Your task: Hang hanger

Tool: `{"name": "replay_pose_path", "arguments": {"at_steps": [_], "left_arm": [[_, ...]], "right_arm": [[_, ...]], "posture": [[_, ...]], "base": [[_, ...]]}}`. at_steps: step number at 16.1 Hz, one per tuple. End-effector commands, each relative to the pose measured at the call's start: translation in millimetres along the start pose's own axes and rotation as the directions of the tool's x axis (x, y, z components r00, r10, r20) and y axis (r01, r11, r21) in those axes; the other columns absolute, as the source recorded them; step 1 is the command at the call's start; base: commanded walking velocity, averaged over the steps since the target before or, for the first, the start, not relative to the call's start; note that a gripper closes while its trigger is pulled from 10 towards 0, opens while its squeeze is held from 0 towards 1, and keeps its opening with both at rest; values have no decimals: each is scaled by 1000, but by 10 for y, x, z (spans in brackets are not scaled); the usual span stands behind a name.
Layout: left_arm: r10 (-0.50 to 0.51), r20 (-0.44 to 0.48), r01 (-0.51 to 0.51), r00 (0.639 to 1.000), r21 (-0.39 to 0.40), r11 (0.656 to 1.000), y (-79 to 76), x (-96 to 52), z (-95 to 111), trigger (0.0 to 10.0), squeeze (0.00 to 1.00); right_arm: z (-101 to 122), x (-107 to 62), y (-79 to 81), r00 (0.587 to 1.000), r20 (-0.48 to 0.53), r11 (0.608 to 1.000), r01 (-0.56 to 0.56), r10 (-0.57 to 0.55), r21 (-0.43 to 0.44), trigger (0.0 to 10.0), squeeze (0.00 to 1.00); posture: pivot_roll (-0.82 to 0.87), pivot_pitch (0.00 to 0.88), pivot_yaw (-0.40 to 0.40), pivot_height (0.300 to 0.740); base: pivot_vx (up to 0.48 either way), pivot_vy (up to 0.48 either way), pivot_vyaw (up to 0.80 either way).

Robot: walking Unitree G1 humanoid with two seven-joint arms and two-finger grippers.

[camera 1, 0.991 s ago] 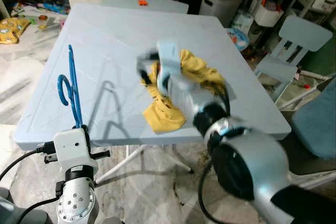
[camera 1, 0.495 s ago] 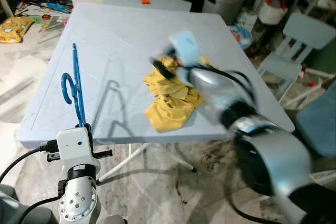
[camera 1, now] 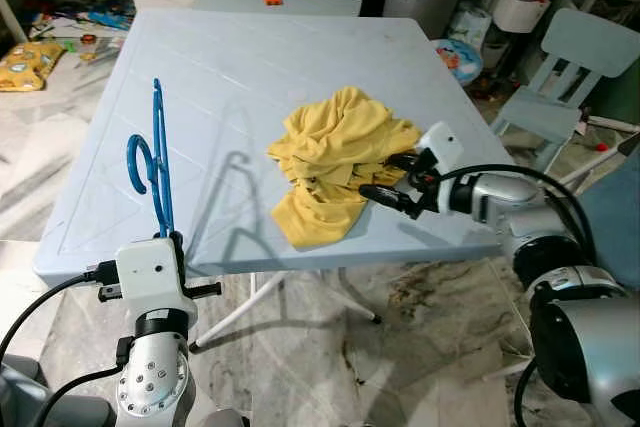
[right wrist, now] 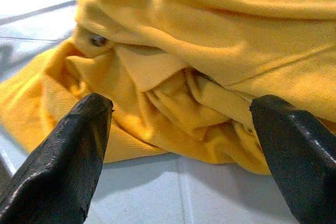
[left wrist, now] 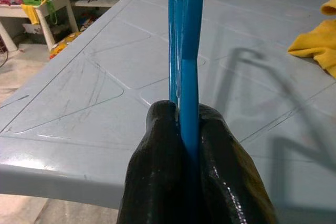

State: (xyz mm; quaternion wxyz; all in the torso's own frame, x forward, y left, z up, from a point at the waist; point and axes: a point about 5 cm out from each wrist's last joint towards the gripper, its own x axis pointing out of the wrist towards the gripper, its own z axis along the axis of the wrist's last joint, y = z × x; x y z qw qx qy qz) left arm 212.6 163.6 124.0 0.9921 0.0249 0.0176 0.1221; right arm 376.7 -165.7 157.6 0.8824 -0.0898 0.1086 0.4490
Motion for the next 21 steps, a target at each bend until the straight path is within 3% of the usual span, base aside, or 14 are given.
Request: {"name": "replay_pose_path", "arguments": {"at_steps": [1, 4, 6, 8, 12, 14, 16, 17, 20, 21], "left_arm": [[-12, 2, 12, 1000, -1, 1000, -2, 6, 19, 10000, 0], [-12, -5, 12, 1000, 6, 1000, 29, -20, 15, 10000, 0], [-14, -8, 14, 1000, 6, 1000, 35, -25, 19, 10000, 0], [-19, -10, 19, 1000, 8, 1000, 39, -26, 16, 10000, 0], [-26, -14, 26, 1000, 4, 1000, 22, -35, 14, 10000, 0], [-26, -15, 26, 1000, 2, 1000, 16, -44, 18, 10000, 0], [-23, -16, 24, 1000, 1, 1000, 15, -50, 16, 10000, 0], [-20, -17, 20, 1000, -1, 1000, 14, -52, 14, 10000, 0], [-18, -19, 18, 1000, -7, 1000, 5, -57, 8, 10000, 0], [-18, -20, 18, 1000, -10, 1000, -5, -56, 3, 10000, 0]], "right_arm": [[-18, -66, 38, 995, 3, 995, -100, 100, 14, 10000, 0], [-255, -66, 350, 907, -66, 909, -413, 416, 51, 10000, 0], [-287, -15, 412, 894, -78, 898, -438, 441, 55, 10000, 0], [-290, 140, 558, 869, -76, 872, -484, 488, 70, 10000, 0], [-225, 444, 730, 874, -102, 879, -474, 476, 42, 10000, 0], [-180, 605, 720, 919, -175, 933, -360, 354, -7, 10000, 0], [-161, 673, 675, 940, -233, 964, -263, 249, -29, 10000, 0], [-172, 713, 628, 943, -302, 981, -171, 137, -89, 10000, 0], [-123, 767, 571, 943, -333, 985, -56, -3, -165, 10000, 0], [-67, 803, 536, 944, -316, 981, 35, -95, -190, 10000, 0]], "posture": [[157, 92, -80, 740], [168, 100, -76, 740], [169, 102, -74, 740], [169, 101, -73, 740], [174, 105, -76, 740], [174, 109, -82, 740], [173, 112, -88, 740], [171, 114, -92, 740], [162, 113, -98, 740], [160, 112, -101, 740]], "base": [[0, 0, 0], [0, 0, 0], [0, 0, 0], [0, 0, 0], [0, 0, 0], [0, 0, 0], [0, 0, 0], [0, 0, 0], [0, 0, 0], [0, 0, 0]]}}
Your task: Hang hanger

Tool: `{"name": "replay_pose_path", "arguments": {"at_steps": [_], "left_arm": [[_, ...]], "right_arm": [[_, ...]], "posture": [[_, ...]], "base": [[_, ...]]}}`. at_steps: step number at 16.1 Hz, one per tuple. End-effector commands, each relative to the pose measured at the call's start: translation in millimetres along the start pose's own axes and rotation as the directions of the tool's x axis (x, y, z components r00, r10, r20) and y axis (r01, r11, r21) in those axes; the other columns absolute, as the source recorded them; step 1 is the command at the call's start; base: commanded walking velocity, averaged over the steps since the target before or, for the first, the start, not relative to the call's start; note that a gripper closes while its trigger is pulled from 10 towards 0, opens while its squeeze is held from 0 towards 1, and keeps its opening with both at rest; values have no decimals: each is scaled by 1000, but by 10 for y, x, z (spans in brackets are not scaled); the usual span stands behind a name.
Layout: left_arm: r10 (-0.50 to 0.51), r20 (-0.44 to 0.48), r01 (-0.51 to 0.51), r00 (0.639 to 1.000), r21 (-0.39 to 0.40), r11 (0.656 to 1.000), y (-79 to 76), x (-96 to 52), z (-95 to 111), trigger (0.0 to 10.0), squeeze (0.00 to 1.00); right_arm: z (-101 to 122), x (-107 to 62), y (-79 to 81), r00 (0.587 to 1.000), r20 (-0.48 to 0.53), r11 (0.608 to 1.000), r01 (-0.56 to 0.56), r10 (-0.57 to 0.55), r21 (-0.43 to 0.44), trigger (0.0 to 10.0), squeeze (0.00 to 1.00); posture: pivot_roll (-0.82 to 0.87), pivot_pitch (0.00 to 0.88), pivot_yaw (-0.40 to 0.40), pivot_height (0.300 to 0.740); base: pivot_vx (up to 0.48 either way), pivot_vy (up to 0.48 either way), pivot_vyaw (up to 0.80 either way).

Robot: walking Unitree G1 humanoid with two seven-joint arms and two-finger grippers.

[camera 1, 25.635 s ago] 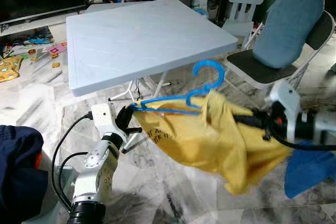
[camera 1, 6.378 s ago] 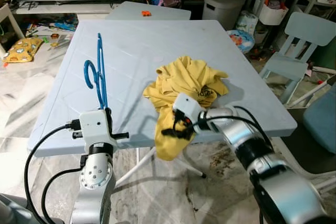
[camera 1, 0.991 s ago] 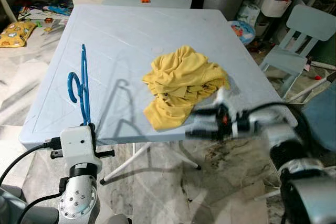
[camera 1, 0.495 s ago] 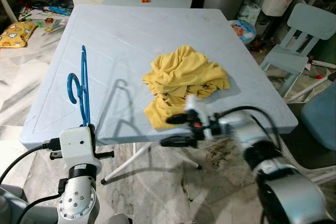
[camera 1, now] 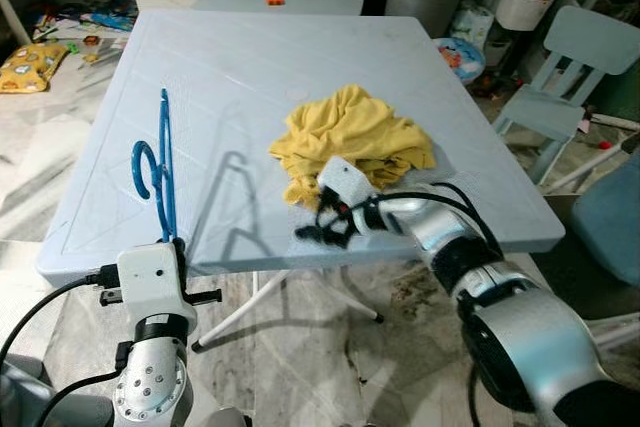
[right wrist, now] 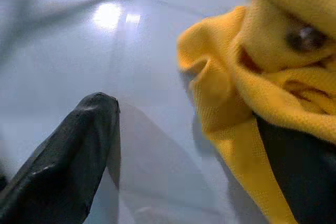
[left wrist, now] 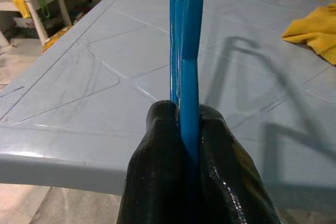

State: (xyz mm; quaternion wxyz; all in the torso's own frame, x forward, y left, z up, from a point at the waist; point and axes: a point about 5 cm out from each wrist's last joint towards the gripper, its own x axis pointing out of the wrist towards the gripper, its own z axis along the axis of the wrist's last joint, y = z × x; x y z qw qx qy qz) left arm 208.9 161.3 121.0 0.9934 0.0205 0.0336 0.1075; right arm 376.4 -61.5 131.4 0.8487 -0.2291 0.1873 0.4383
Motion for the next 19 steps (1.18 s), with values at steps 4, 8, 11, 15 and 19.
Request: {"name": "replay_pose_path", "arguments": {"at_steps": [4, 8, 11, 15, 19], "left_arm": [[14, 15, -14, 1000, -9, 1000, 0, 8, 30, 10000, 0], [17, 28, -17, 999, -7, 1000, -5, 58, 53, 10000, 0], [10, 40, -10, 999, -12, 1000, -36, 107, 67, 10000, 0], [-4, 50, 5, 999, -20, 1000, -80, 180, 84, 10000, 0], [-50, 55, 52, 997, -29, 998, -139, 268, 70, 10000, 0]], "right_arm": [[184, 48, -98, 968, 29, 957, 242, -250, 157, 10000, 0], [538, 117, -71, 905, 131, 880, 346, -404, 326, 10000, 0], [602, 134, -21, 907, 209, 909, 301, -367, 289, 10000, 0], [303, -3, -125, 946, 228, 959, 183, -232, 216, 10000, 0], [-209, -300, -282, 971, 192, 972, 101, -142, 211, 10000, 0]], "posture": [[163, 99, -105, 740], [174, 84, -107, 740], [167, 65, -106, 740], [142, 47, -95, 740], [86, 11, -52, 740]], "base": [[0, 0, 0], [0, 0, 0], [0, 0, 0], [0, 0, 0], [0, 0, 0]]}}
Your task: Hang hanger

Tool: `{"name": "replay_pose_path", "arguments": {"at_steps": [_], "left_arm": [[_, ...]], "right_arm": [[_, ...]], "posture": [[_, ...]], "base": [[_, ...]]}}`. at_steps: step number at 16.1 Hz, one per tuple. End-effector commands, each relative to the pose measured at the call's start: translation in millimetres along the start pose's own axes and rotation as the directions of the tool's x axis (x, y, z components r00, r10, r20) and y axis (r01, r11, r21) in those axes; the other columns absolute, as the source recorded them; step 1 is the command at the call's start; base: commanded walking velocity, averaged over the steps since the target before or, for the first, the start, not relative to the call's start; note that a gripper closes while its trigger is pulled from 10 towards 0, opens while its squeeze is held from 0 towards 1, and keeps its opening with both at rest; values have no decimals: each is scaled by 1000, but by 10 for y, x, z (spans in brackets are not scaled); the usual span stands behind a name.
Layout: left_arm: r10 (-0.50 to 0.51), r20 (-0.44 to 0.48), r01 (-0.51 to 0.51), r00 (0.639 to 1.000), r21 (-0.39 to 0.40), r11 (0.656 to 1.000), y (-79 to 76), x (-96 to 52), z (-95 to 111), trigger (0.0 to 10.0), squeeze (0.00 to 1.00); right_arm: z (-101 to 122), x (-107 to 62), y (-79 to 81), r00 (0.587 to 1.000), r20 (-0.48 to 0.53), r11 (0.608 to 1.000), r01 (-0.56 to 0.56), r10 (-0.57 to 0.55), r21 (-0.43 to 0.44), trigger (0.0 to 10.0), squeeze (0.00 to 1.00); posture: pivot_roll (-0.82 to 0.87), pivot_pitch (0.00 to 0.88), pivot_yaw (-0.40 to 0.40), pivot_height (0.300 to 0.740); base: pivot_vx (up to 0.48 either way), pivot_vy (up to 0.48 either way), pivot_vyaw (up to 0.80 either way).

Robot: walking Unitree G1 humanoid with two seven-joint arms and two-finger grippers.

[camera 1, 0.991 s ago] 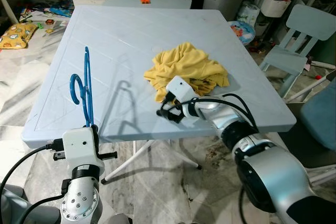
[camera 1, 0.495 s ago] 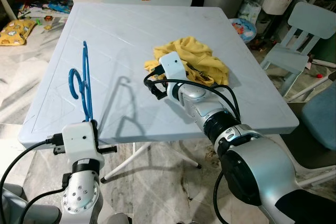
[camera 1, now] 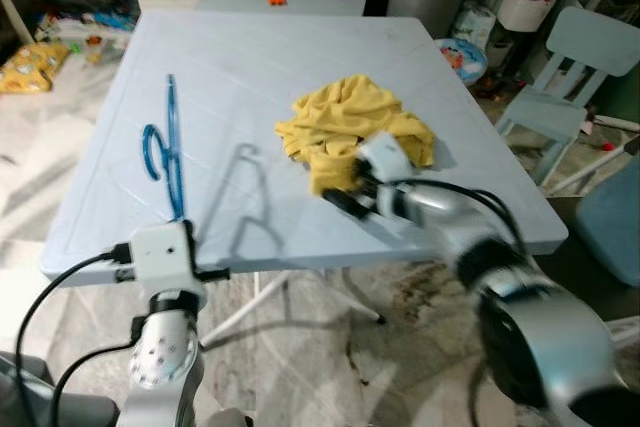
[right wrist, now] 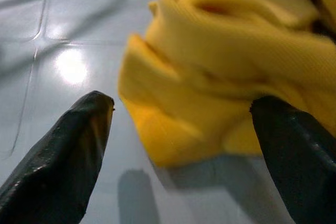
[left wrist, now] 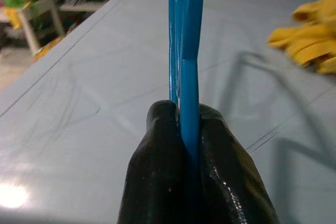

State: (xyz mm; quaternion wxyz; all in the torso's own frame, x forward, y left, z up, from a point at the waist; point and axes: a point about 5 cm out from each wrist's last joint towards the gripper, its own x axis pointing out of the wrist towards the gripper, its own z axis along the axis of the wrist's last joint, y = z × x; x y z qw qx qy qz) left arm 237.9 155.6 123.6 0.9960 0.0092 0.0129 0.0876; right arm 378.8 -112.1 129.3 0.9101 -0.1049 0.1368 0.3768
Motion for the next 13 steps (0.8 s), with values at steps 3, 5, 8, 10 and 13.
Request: {"name": "replay_pose_path", "arguments": {"at_steps": [3, 5, 8, 10, 13], "left_arm": [[-48, 27, 49, 998, -3, 999, -56, 104, 46, 10000, 0], [-57, 26, 57, 998, 3, 998, -41, 155, 34, 10000, 0], [-78, 10, 78, 997, -14, 997, -28, 181, -4, 10000, 0], [-124, 36, 125, 992, -16, 992, -52, 188, -4, 10000, 0], [-259, 76, 262, 963, -47, 964, -159, 193, 41, 10000, 0]], "right_arm": [[-124, -191, 5, 994, 106, 1000, 17, -17, 2, 10000, 0], [-203, -285, 0, 983, 153, 994, 99, -104, 39, 10000, 0], [-277, -450, -24, 948, 204, 964, 217, -245, 150, 10000, 0], [-317, -605, -14, 896, 220, 920, 354, -385, 167, 10000, 0], [-347, -743, -60, 812, 201, 830, 496, -548, 255, 10000, 0]], "posture": [[51, 0, -5, 740], [35, 0, 7, 740], [15, 0, 15, 740], [-14, 0, 17, 740], [-40, 0, 24, 740]], "base": [[0, 0, 0], [0, 0, 0], [0, 0, 0], [0, 0, 0], [0, 0, 0]]}}
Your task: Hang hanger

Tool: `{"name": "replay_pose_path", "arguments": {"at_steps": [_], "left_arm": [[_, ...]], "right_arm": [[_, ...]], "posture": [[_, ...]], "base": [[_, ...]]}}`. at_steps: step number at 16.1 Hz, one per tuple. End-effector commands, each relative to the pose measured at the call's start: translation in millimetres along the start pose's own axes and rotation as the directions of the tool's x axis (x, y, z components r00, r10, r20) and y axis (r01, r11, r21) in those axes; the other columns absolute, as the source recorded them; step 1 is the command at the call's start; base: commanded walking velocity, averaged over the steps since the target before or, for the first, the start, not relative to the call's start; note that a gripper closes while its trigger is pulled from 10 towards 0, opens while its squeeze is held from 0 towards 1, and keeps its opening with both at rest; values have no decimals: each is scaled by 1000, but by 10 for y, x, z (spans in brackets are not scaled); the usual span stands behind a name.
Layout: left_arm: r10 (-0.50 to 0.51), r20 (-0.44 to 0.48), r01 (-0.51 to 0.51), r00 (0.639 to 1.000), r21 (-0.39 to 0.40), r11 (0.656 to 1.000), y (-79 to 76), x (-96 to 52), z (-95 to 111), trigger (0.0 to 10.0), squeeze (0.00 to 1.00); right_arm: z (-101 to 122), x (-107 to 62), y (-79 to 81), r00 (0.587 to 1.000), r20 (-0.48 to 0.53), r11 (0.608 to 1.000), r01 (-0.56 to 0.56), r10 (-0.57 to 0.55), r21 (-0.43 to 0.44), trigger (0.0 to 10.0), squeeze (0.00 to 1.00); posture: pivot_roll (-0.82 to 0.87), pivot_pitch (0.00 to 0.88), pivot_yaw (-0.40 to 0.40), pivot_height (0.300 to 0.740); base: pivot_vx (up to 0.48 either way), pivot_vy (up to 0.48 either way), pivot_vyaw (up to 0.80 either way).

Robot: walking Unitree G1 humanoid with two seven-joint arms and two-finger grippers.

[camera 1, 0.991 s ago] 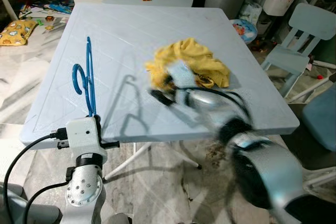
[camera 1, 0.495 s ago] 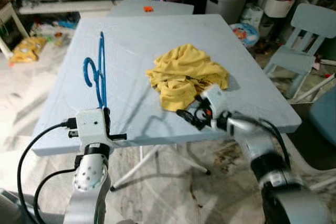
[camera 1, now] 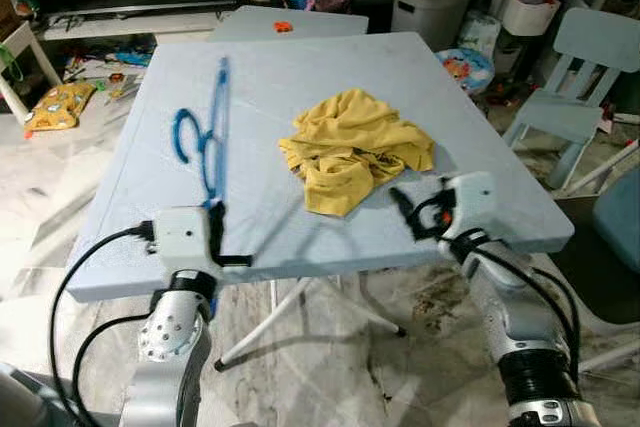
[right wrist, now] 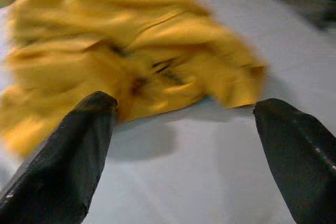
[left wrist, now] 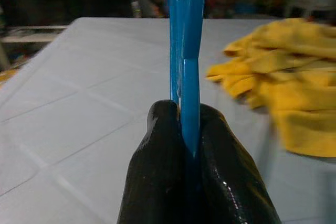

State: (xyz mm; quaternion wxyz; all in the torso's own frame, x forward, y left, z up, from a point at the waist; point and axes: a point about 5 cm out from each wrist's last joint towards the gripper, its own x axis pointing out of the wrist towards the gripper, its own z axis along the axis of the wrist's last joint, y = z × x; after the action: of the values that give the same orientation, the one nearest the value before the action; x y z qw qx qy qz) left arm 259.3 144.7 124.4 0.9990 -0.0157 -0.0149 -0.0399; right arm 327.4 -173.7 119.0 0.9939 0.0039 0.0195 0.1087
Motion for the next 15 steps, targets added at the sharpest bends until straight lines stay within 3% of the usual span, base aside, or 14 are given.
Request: {"name": "replay_pose_path", "arguments": {"at_steps": [1, 5, 8, 10, 15], "left_arm": [[-51, 27, 51, 998, 15, 999, -31, 37, 30, 10000, 0], [-7, 66, 3, 998, 60, 998, 37, 138, 51, 10000, 0], [35, 80, -41, 996, 77, 996, 98, 163, 57, 10000, 0], [48, 78, -54, 996, 81, 995, 104, 179, 31, 10000, 0], [39, 49, -42, 998, 59, 997, 35, 168, -58, 10000, 0]], "right_arm": [[61, -28, -61, 996, 22, 996, 90, -91, 26, 10000, 0], [138, -28, -75, 986, 55, 988, 153, -155, 39, 10000, 0], [136, 7, -70, 989, 37, 987, 147, -145, -66, 10000, 0], [94, 13, -60, 991, 25, 990, 134, -135, 55, 10000, 0], [39, -65, -12, 993, -10, 992, 113, -113, -57, 10000, 0]], "posture": [[-45, 0, 27, 740], [-48, 0, 26, 740], [-41, 0, 18, 740], [-40, 0, 9, 740], [-73, 0, -6, 740]], "base": [[0, 0, 0], [0, 0, 0], [0, 0, 0], [0, 0, 0], [0, 0, 0]]}}
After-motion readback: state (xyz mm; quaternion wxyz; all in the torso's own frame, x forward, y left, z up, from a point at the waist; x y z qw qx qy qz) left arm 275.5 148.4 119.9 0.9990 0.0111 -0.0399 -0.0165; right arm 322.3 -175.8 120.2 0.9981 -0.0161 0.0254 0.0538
